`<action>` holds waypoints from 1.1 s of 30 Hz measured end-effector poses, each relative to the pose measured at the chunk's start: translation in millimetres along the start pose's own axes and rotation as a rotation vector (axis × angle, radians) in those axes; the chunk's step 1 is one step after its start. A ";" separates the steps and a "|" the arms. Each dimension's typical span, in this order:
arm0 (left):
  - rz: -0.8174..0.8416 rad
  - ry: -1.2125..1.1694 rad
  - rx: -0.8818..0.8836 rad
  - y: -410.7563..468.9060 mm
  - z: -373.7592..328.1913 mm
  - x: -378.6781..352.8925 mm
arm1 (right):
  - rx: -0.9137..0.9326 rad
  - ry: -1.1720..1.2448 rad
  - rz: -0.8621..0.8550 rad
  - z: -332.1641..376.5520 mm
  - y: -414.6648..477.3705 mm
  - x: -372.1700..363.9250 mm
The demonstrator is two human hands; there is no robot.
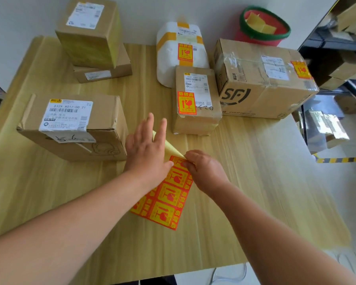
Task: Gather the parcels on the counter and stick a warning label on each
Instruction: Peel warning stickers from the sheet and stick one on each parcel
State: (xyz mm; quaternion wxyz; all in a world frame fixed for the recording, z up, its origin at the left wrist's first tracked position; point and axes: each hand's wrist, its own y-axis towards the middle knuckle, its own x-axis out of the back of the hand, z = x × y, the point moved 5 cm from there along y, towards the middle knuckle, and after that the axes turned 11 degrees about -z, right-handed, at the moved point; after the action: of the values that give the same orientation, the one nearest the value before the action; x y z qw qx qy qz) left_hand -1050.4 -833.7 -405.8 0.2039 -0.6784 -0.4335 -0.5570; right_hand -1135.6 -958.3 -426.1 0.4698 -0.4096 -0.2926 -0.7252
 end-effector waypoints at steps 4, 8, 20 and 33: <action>0.106 0.132 0.030 11.3 -7.4 14.9 | 0.051 0.009 0.020 12.1 0.7 21.7; 0.360 -0.070 0.280 9.3 -8.1 26.7 | -0.001 0.036 -0.082 16.6 1.1 43.1; 0.549 -0.787 0.633 -8.2 -15.1 74.4 | -0.064 0.136 -0.546 61.8 -23.3 84.3; 0.334 -1.018 0.643 -13.5 -23.2 96.4 | 0.061 0.248 -0.400 90.5 -23.3 88.2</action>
State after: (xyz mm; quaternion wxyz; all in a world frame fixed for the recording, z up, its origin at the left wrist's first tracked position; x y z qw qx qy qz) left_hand -1074.5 -809.1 -311.8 0.2501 -0.8221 -0.5103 0.0341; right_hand -1147.8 -915.0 -305.7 0.3612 -0.2368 -0.3296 -0.8395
